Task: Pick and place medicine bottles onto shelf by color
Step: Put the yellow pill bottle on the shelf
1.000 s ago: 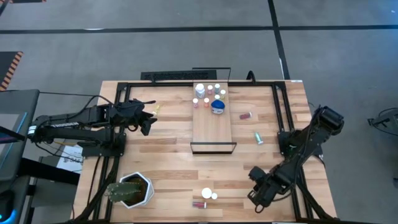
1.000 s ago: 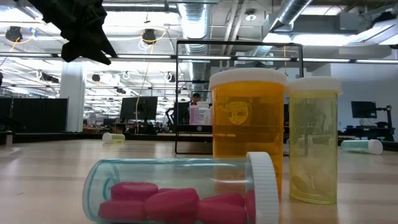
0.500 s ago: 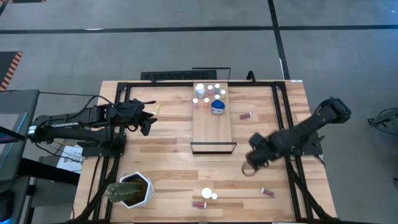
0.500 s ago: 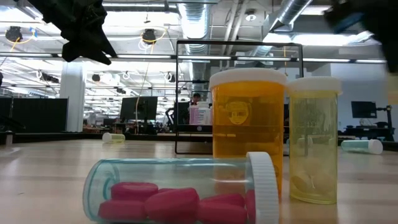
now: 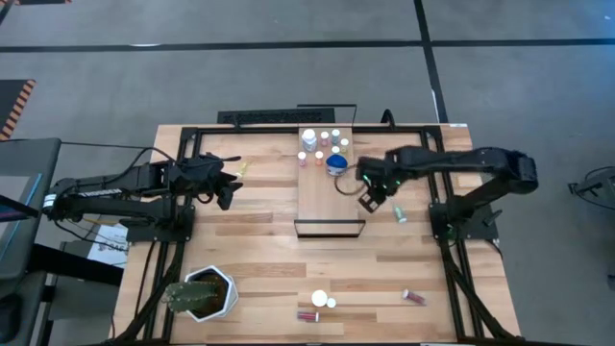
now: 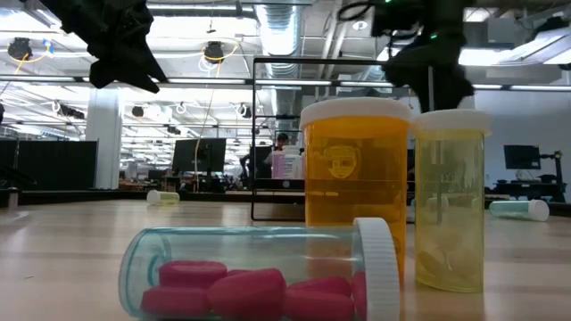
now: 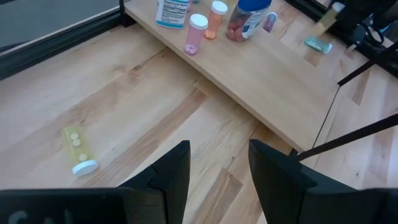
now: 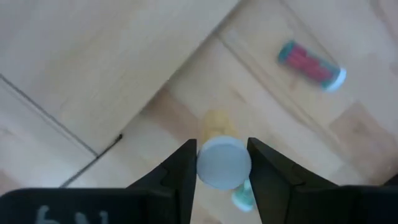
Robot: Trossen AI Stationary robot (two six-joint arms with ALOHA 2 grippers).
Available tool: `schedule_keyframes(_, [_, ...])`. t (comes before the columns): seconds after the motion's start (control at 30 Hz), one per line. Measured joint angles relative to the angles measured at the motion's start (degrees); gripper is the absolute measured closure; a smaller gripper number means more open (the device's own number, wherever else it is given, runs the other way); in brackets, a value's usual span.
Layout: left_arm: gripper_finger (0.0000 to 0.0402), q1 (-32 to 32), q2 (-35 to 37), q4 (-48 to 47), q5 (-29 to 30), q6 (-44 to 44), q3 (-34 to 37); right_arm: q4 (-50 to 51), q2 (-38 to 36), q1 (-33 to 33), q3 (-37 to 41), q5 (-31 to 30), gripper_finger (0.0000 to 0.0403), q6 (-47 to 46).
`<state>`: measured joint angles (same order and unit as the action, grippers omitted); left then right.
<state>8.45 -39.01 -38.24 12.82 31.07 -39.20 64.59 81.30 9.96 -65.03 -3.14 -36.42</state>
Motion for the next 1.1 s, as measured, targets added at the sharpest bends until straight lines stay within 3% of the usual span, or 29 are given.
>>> schedule_keyframes(0.3, [0.0252, 0.0, 0.0, -1.24, 0.04, -0.03, 0.0, 2.61, 12.68, 3.73, -14.81, -1.58, 0.0255, 13.71])
schedule_keyframes(0.77, [0.0252, 0.0, 0.0, -3.43, 1.57, -0.86, 0.02, 2.96, 29.3, 5.03, -33.44, -1.63, 0.0254, 26.69])
schedule_keyframes(1.1, [0.0252, 0.0, 0.0, -3.49, 1.55, -1.32, 0.02, 4.17, 37.55, 4.8, -42.21, -1.52, 0.0256, 33.76])
